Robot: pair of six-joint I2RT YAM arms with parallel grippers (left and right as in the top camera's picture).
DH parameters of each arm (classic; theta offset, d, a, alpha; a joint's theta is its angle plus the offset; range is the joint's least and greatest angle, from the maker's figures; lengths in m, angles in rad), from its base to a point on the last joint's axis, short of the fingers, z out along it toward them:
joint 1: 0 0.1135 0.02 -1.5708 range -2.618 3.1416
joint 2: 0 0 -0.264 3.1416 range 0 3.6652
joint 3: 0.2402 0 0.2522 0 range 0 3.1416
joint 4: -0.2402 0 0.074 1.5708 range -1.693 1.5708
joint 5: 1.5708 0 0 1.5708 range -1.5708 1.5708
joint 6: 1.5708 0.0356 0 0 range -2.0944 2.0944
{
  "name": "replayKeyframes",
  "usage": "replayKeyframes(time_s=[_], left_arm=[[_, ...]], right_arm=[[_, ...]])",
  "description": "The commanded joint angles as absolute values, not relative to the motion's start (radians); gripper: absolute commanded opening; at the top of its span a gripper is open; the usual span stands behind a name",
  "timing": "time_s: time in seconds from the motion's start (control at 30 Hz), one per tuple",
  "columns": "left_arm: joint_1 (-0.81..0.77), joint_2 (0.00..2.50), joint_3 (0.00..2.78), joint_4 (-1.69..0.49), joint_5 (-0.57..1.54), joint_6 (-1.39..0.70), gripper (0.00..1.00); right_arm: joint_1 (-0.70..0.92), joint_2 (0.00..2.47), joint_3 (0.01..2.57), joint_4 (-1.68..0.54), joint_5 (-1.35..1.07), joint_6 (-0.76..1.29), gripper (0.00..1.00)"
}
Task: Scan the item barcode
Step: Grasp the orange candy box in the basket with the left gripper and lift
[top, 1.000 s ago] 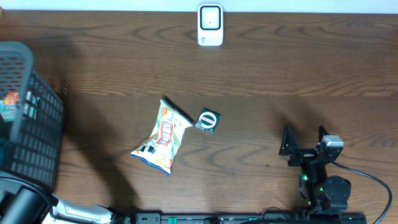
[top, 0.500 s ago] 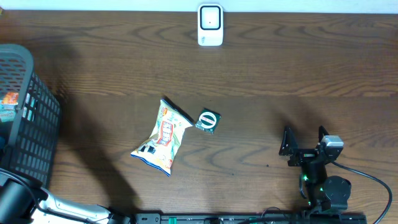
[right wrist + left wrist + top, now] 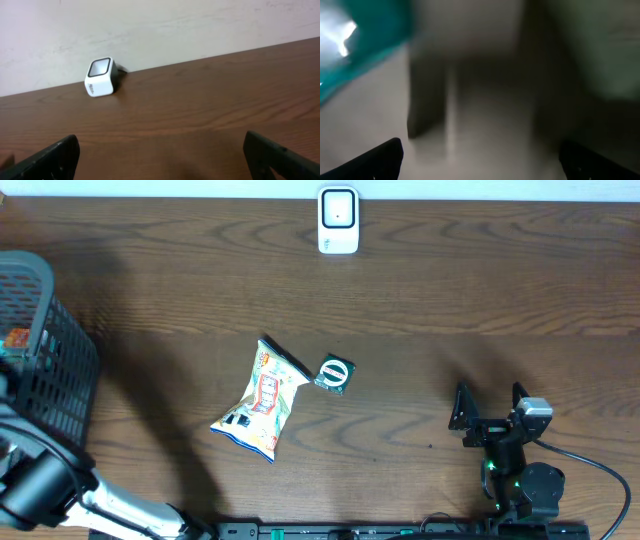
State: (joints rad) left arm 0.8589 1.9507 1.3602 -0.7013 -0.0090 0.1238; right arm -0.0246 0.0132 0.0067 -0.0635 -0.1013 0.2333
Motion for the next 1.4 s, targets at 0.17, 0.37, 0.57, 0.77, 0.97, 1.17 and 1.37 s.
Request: replayKeyframes(time_s=[0.17,0.37,0.57,0.77,0.97,1.17,1.37], left_arm=[[0.794,1.889,1.337,-0.516,0.010,0.009,0.98],[0.783,1.890,1.337,-0.386,0.024,0.010,0.98],[0.777,1.894,1.337,-0.290,0.101,0.025,0.98],[0.777,1.915,1.337,-0.225,0.101,0.025,0.98],[0.777,1.943,1.337,-0.204,0.128,0.165,0.98],[0.778,1.975,1.337,-0.196,0.127,0.191,0.91],[0.778,2.030,1.337,-0.199,0.128,0.190,0.91]], right_arm=[[-0.019,0.011,0.006,-0.067,-0.107,0.231,0.99],[-0.019,0.011,0.006,-0.067,-0.107,0.231,0.99],[-0.019,0.011,0.006,-0.067,-0.107,0.231,0.99],[-0.019,0.011,0.006,-0.067,-0.107,0.231,0.99],[-0.019,0.011,0.006,-0.067,-0.107,0.231,0.99],[-0.019,0.011,0.006,-0.067,-0.107,0.231,0.99],[-0.019,0.011,0.006,-0.067,-0.107,0.231,0.99]])
